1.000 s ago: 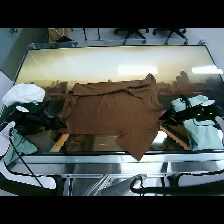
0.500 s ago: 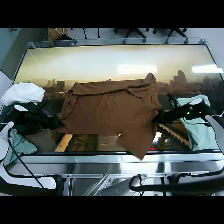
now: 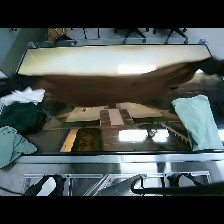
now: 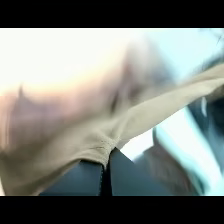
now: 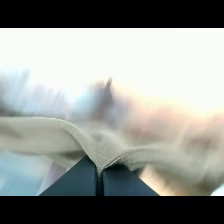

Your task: Fold the shirts.

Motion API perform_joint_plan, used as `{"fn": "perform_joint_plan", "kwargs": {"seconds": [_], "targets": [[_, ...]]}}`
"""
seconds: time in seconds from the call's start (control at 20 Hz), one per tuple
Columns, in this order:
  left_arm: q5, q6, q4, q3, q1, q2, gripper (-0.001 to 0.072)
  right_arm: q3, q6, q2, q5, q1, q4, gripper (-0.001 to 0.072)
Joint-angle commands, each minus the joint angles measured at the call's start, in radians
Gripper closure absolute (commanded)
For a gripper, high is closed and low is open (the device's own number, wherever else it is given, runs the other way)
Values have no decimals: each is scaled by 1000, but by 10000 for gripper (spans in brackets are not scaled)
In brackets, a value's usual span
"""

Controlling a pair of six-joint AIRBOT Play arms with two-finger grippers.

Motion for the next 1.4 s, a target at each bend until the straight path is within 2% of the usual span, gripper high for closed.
{"fn": "perform_joint_plan", "kwargs": {"seconds": [0.0,0.1,0.2,0.35,0.45,0.55,0.7,0.85,1.05,1.2,1.35], "targets": [[144,-49,-169,192,113,221,697,243,-2,122,-145,-67,19,693],[154,-110,-108,269,235,288,697,318,-2,161,-216,-66,1,693],[163,-182,-25,332,283,307,696,370,-2,172,-230,-66,-35,693],[76,-214,88,415,222,230,697,371,2,142,-176,-65,-41,693],[-34,-238,187,419,148,155,697,308,1,74,-65,-65,60,693],[-67,-234,233,334,29,78,696,171,-42,6,9,-58,186,693],[37,-189,426,148,-187,-57,696,-92,-142,-93,-21,29,187,693],[201,-193,643,35,-327,-240,697,-275,-234,-249,-149,122,183,693],[330,-195,663,55,-344,-525,696,-272,-265,-530,-282,161,195,693],[341,-206,664,189,-343,-723,696,-160,-269,-712,-293,161,195,693],[306,-243,664,311,-343,-842,696,-38,-268,-806,-271,162,185,693]]}}
